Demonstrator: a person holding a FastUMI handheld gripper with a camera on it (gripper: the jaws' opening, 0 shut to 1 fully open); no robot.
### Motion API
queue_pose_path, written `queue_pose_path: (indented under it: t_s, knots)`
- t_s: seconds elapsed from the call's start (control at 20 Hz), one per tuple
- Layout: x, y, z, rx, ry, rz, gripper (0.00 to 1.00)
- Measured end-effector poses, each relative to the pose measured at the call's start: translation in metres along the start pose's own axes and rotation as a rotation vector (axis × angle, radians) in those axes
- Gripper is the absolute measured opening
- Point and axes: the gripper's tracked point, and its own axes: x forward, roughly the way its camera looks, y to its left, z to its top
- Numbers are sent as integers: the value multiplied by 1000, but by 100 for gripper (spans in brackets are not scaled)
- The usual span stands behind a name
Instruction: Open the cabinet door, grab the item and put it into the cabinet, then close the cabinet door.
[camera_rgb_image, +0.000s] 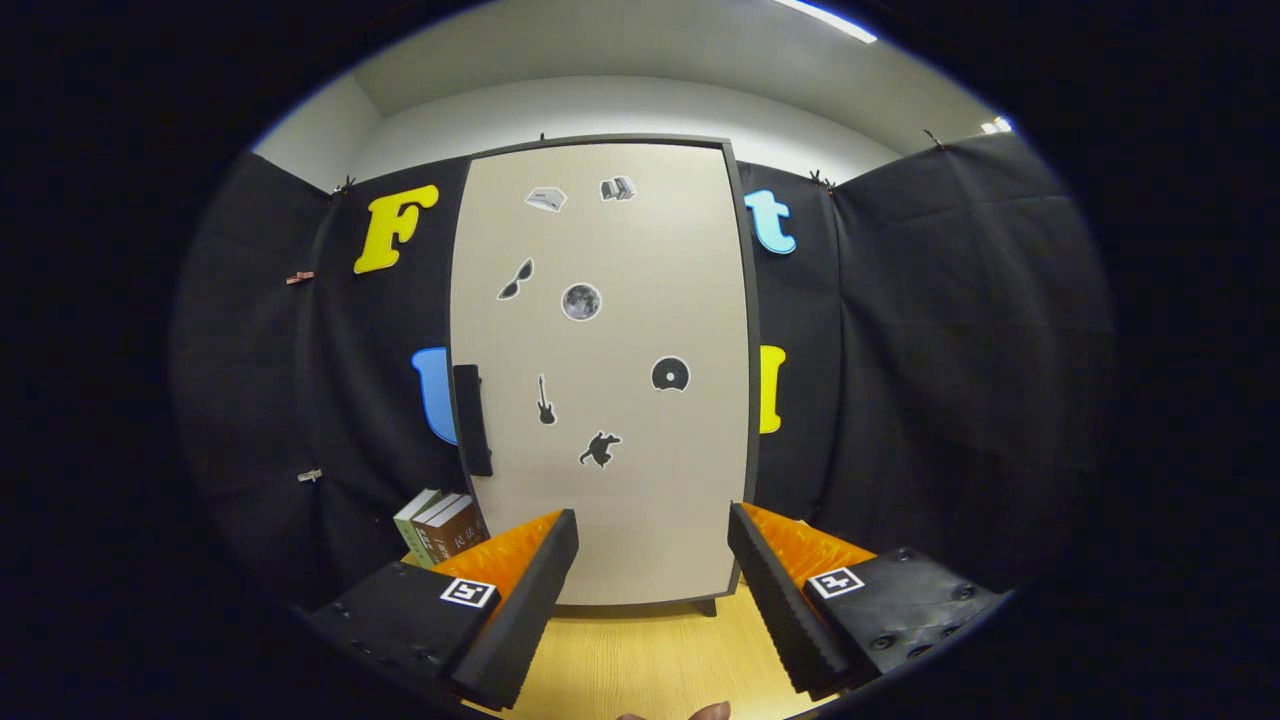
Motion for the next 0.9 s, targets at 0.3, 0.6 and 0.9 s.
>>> queue_pose_path:
  t_s: [0.3, 0.6, 0.9]
  knots:
    - [-1, 1, -3, 0, 5, 6, 97]
    - [-3, -4, -3, -6, 3, 3, 97]
    - [-6, -8, -4, -9, 6, 2, 97]
